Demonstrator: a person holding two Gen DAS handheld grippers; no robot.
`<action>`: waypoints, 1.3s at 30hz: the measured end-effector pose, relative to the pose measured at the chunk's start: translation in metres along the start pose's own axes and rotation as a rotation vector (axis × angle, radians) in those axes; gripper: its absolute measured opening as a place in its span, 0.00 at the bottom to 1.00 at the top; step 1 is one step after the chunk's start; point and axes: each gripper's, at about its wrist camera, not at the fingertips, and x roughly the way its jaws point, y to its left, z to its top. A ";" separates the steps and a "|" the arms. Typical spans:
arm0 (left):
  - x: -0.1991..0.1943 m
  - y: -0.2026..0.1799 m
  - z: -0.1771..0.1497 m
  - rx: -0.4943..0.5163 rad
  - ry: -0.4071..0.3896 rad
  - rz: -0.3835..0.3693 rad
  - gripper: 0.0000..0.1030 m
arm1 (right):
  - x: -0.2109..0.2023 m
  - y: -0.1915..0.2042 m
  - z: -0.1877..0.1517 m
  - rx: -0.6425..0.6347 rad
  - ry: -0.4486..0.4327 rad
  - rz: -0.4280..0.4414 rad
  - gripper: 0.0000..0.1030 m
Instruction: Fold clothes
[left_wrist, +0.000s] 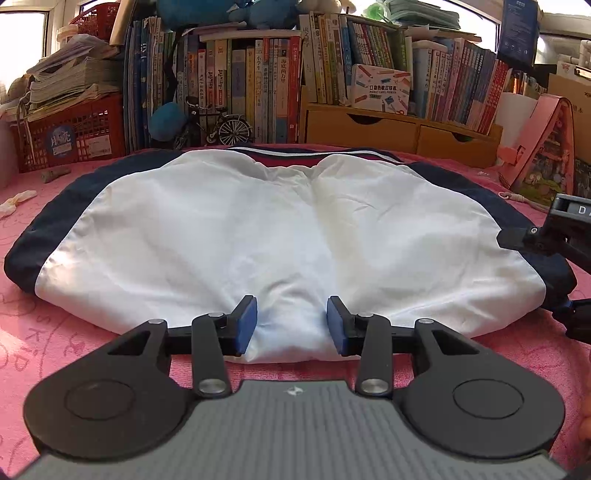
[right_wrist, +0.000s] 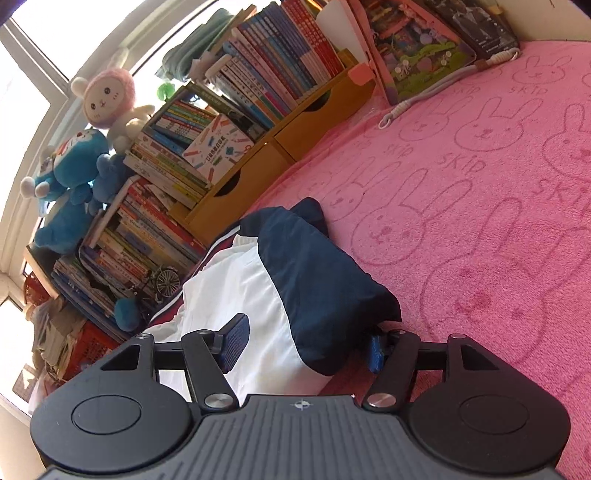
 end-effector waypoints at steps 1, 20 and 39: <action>0.000 0.000 0.000 -0.004 -0.002 -0.001 0.38 | 0.005 -0.001 0.004 0.019 0.004 0.009 0.61; 0.005 0.082 -0.013 -0.465 -0.016 -0.306 0.32 | 0.030 0.269 0.009 -0.830 0.211 0.273 0.15; 0.022 0.154 -0.038 -0.753 0.004 -0.671 0.20 | -0.036 0.183 0.020 -0.657 0.022 0.296 0.62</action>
